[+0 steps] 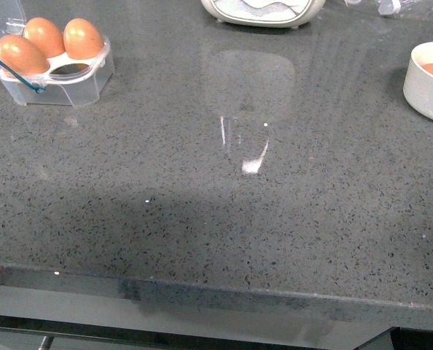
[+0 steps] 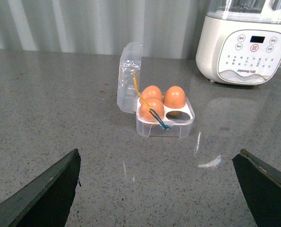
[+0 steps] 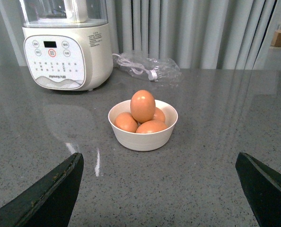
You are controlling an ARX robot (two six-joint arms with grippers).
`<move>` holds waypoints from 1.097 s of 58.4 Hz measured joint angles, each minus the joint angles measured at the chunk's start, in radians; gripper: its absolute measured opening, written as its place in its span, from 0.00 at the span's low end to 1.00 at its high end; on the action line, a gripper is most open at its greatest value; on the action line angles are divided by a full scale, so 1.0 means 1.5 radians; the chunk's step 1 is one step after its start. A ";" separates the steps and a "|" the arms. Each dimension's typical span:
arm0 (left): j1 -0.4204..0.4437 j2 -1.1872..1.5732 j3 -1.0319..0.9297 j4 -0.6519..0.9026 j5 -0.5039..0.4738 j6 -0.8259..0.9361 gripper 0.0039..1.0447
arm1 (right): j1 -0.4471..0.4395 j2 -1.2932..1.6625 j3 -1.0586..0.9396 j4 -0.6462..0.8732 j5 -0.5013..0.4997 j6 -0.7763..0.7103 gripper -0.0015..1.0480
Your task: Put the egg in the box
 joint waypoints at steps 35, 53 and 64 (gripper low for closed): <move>0.000 0.000 0.000 0.000 0.000 0.000 0.94 | 0.000 0.000 0.000 0.000 0.000 0.000 0.93; 0.000 0.000 0.000 0.000 0.000 0.000 0.94 | 0.000 0.000 0.000 0.000 0.000 0.000 0.93; 0.000 0.000 0.000 0.000 0.000 0.000 0.94 | 0.000 0.000 0.000 0.000 0.000 0.000 0.93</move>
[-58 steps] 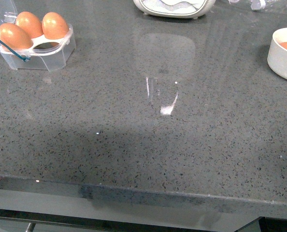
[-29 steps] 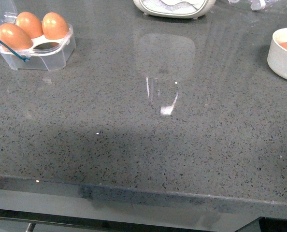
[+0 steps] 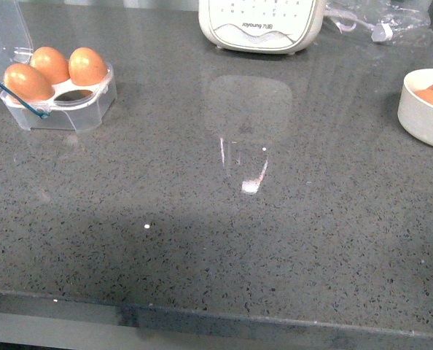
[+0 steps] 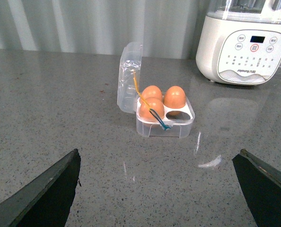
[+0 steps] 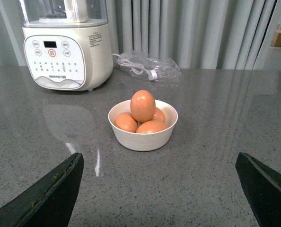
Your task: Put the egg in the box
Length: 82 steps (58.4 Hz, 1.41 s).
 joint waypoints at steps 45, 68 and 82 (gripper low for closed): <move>0.000 0.000 0.000 0.000 0.000 0.000 0.94 | 0.000 0.000 0.000 0.000 0.000 0.000 0.93; 0.000 0.000 0.000 0.000 -0.001 0.000 0.94 | 0.066 0.037 0.010 -0.018 0.231 0.000 0.93; 0.000 0.000 0.000 0.000 0.000 0.000 0.94 | 0.003 0.173 0.057 0.144 0.200 -0.035 0.93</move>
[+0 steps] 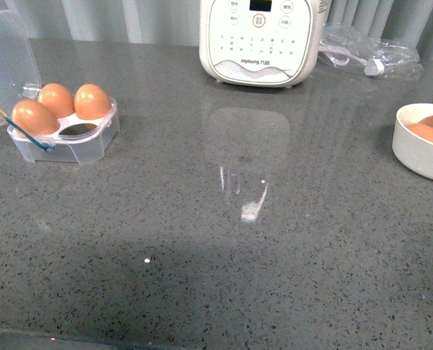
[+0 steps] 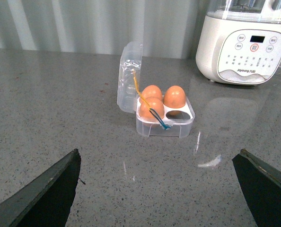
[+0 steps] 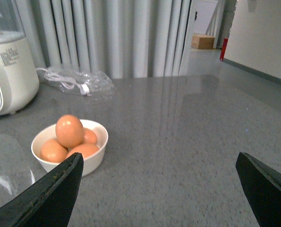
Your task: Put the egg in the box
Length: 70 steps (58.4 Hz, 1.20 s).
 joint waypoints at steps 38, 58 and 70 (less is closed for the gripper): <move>0.000 0.000 0.000 0.000 0.000 0.000 0.94 | -0.069 0.717 0.374 0.225 -0.230 -0.010 0.93; 0.000 0.000 0.000 0.000 0.000 0.000 0.94 | -0.040 0.839 0.454 0.132 -0.311 0.038 0.93; 0.000 0.000 0.000 0.000 0.000 0.000 0.94 | -0.026 0.862 0.455 0.130 -0.333 0.045 0.93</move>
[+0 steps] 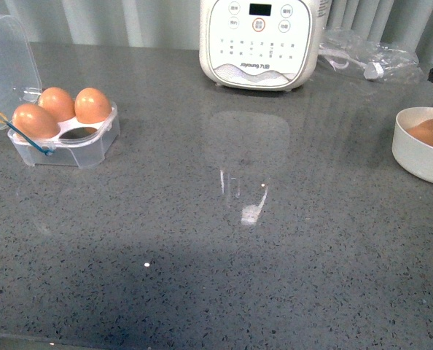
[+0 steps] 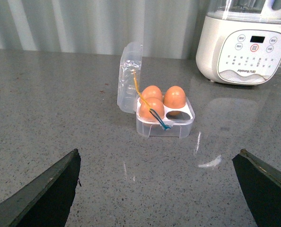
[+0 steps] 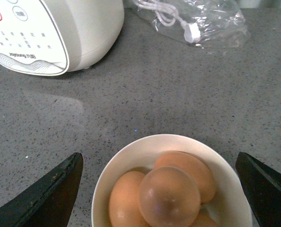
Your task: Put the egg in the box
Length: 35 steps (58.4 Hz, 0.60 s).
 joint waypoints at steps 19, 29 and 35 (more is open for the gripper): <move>0.000 0.000 0.000 0.000 0.000 0.000 0.94 | -0.003 0.026 -0.001 0.012 0.004 0.000 0.93; 0.000 0.000 0.000 0.000 0.000 0.000 0.94 | -0.006 0.035 -0.008 0.027 0.000 0.000 0.93; 0.000 0.000 0.000 0.000 0.000 0.000 0.94 | -0.010 0.050 -0.010 0.034 -0.003 0.002 0.93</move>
